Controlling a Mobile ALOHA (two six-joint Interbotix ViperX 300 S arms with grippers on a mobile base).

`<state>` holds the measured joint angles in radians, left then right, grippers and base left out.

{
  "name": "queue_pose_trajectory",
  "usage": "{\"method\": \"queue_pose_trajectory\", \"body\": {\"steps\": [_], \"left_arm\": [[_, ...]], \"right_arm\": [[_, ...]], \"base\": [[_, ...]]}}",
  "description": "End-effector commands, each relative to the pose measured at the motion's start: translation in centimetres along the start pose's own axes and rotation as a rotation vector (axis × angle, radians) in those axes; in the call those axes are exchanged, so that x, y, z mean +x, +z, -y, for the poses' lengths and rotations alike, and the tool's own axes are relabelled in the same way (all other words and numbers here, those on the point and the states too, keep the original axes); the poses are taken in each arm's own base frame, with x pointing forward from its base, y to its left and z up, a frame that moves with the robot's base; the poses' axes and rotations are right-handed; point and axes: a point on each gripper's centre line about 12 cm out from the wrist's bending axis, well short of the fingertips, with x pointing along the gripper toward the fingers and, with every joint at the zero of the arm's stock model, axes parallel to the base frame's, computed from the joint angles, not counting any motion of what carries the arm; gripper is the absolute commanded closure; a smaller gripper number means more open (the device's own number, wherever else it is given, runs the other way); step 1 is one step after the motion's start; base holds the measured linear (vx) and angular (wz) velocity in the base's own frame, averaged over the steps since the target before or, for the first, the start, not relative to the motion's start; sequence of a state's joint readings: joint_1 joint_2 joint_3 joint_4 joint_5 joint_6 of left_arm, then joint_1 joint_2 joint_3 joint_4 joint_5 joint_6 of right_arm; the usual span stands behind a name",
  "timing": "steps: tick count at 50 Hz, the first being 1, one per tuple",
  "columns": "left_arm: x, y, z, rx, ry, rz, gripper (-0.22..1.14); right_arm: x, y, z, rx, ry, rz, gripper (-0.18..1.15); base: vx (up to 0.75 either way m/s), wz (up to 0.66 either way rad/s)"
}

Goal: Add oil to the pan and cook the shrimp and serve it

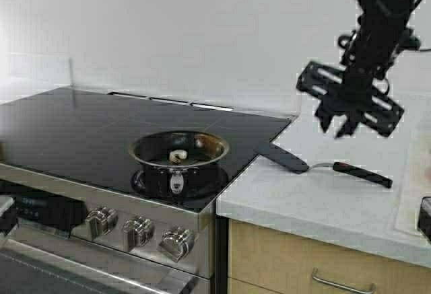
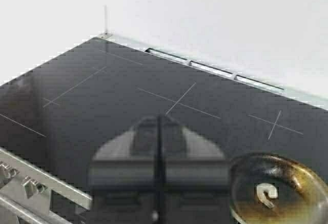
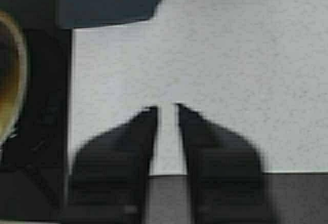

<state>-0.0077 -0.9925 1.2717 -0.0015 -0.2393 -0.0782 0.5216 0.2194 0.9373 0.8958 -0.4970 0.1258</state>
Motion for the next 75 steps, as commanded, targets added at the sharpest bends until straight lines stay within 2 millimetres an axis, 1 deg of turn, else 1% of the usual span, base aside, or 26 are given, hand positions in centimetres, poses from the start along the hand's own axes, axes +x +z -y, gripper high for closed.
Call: {"method": "queue_pose_trajectory", "body": {"steps": [1,9,19,23,28,33,39,43,57,67,75], "left_arm": [[0.2,0.8,0.0,0.001,0.000,0.020,0.89],[0.2,0.8,0.0,0.001,0.000,0.018,0.89],[0.2,0.8,0.1,0.002,-0.001,0.018,0.89],[0.2,0.8,0.0,0.001,0.000,0.017,0.89],[0.2,0.8,0.0,0.000,0.000,0.017,0.89],[0.2,0.7,0.0,0.000,0.000,0.014,0.89],[0.2,0.7,0.0,0.000,0.001,0.011,0.89],[0.2,0.5,0.0,0.000,0.000,0.002,0.89],[0.2,0.6,0.0,0.000,0.002,-0.003,0.89],[0.2,0.6,0.0,0.000,0.002,-0.003,0.89],[0.2,0.7,0.0,0.000,0.001,0.000,0.89]], "right_arm": [[1.2,-0.1,-0.7,0.033,-0.002,0.011,0.11],[2.7,-0.7,-0.4,0.164,-0.012,0.031,0.11],[4.9,-1.2,-0.9,0.320,0.075,0.060,0.12],[6.0,-1.4,-0.6,0.380,0.088,0.069,0.12],[7.5,-1.5,0.5,0.474,0.085,0.068,0.12],[8.9,-1.0,1.3,0.531,0.087,0.073,0.12],[10.7,-0.5,1.7,0.594,0.096,0.085,0.12],[11.8,-0.2,1.5,0.632,0.110,0.090,0.12],[15.1,-0.6,1.4,0.776,0.122,0.096,0.12],[16.5,-0.5,1.0,0.837,0.139,0.099,0.12],[17.2,0.4,1.0,0.859,0.151,0.119,0.12]], "base": [[0.00,0.00],[0.00,0.00],[0.00,0.00],[0.00,0.00],[0.00,0.00],[0.00,0.00],[0.00,0.00],[0.00,0.00],[0.00,0.00],[0.00,0.00],[0.00,0.00]]}}
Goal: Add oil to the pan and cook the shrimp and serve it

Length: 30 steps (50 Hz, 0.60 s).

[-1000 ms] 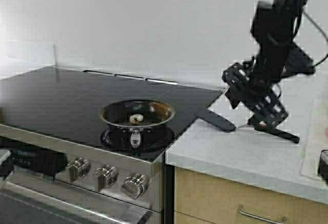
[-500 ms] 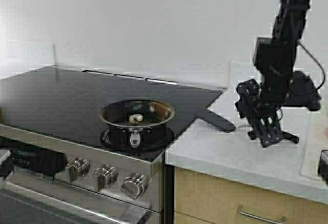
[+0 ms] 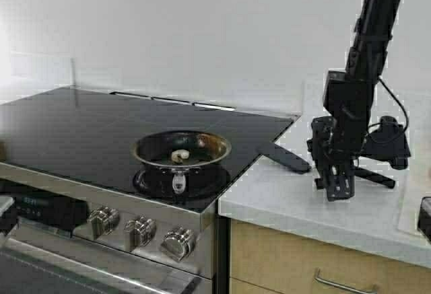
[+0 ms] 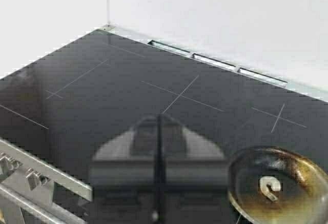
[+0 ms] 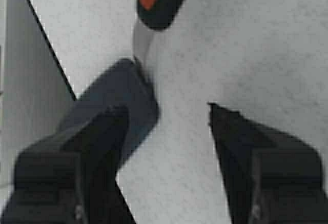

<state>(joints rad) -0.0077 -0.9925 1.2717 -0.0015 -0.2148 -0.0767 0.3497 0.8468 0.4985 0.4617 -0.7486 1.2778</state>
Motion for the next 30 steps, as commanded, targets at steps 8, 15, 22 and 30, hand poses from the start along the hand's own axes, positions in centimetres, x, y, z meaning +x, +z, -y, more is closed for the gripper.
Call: {"method": "queue_pose_trajectory", "body": {"steps": [8,15,22,30], "left_arm": [[0.2,0.9,0.1,-0.002,-0.002,0.023,0.89],[0.2,1.0,0.0,-0.002,-0.001,0.026,0.89],[0.2,1.0,0.0,-0.002,0.000,0.025,0.89],[0.2,1.0,0.0,-0.002,0.000,0.025,0.89]], "right_arm": [[1.3,1.1,-2.7,0.027,0.056,0.006,0.12],[2.1,1.4,-3.1,0.031,0.037,-0.004,0.12],[3.0,1.7,-3.2,0.042,0.031,-0.002,0.12],[3.6,1.4,-3.4,0.044,0.023,-0.011,0.12]], "base": [[0.00,0.00],[0.00,0.00],[0.00,0.00],[0.00,0.00]]}}
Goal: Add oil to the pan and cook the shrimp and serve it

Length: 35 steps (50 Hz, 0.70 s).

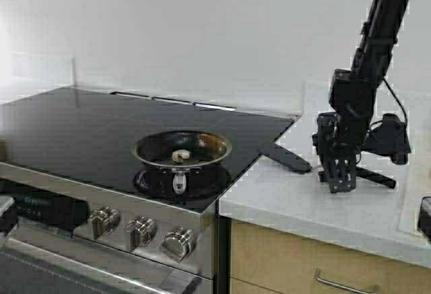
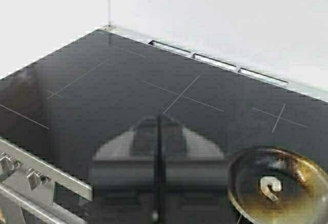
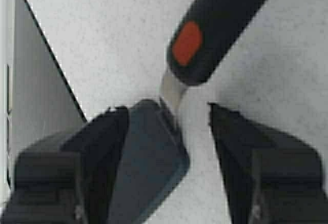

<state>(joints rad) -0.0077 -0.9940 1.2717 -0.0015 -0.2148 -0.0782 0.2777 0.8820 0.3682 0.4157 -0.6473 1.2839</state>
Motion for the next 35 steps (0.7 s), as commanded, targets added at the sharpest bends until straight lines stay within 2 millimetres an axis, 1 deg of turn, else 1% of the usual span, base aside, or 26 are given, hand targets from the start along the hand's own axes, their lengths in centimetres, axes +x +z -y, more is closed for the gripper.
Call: {"method": "queue_pose_trajectory", "body": {"steps": [1,17,24,35], "left_arm": [[0.2,1.0,0.0,0.000,0.000,0.023,0.89],[0.2,1.0,0.0,0.000,0.000,0.025,0.89],[0.2,1.0,0.0,0.000,0.000,0.023,0.89],[0.2,1.0,0.0,0.000,0.000,0.023,0.89]], "right_arm": [[0.3,-0.2,-1.6,0.005,0.030,-0.008,0.12],[1.8,-0.5,-2.0,0.020,0.035,-0.010,0.12],[2.8,-0.5,-2.0,0.031,0.042,-0.006,0.12],[3.0,-0.3,-1.9,0.034,0.041,-0.002,0.12]], "base": [[0.00,0.00],[0.00,0.00],[0.00,0.00],[0.00,0.00]]}}
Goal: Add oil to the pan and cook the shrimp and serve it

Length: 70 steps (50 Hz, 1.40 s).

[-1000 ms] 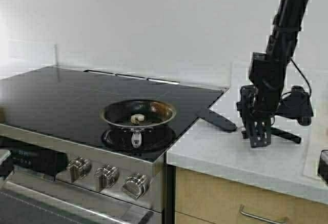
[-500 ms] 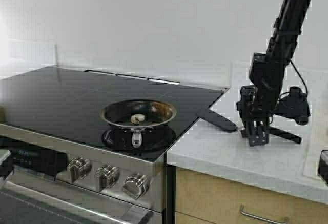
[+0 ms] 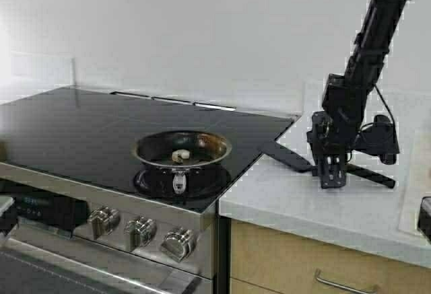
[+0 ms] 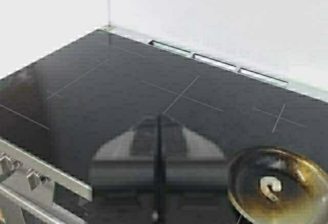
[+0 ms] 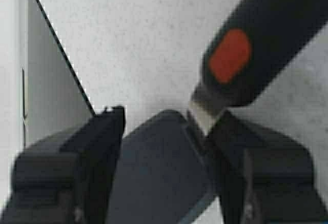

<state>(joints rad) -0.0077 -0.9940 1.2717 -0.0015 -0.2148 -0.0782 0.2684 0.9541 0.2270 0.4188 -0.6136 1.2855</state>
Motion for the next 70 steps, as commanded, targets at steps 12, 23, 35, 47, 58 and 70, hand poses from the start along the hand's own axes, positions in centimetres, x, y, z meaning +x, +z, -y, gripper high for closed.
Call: {"method": "queue_pose_trajectory", "body": {"steps": [12,23,35,47,58,70], "left_arm": [[0.2,1.0,0.0,0.000,0.000,0.023,0.89],[0.2,1.0,0.0,0.000,0.000,0.023,0.89],[0.2,1.0,0.0,0.000,0.000,0.023,0.89],[0.2,1.0,0.0,0.000,0.000,0.023,0.89],[0.2,1.0,0.0,0.000,0.000,0.023,0.89],[0.2,1.0,0.0,0.000,0.000,0.025,0.89]], "right_arm": [[0.2,0.5,-0.5,0.009,0.016,0.013,0.12],[0.2,0.6,-0.2,0.008,0.010,0.015,0.12],[0.1,1.3,0.9,0.042,-0.024,0.028,0.13],[-0.3,1.3,1.6,0.060,-0.092,0.011,0.52],[-0.3,1.0,1.4,0.057,-0.126,-0.010,0.86],[-1.4,0.6,-1.0,-0.003,-0.094,-0.053,0.85]], "base": [[0.00,0.00],[0.00,0.00],[0.00,0.00],[0.00,0.00],[0.00,0.00],[0.00,0.00]]}}
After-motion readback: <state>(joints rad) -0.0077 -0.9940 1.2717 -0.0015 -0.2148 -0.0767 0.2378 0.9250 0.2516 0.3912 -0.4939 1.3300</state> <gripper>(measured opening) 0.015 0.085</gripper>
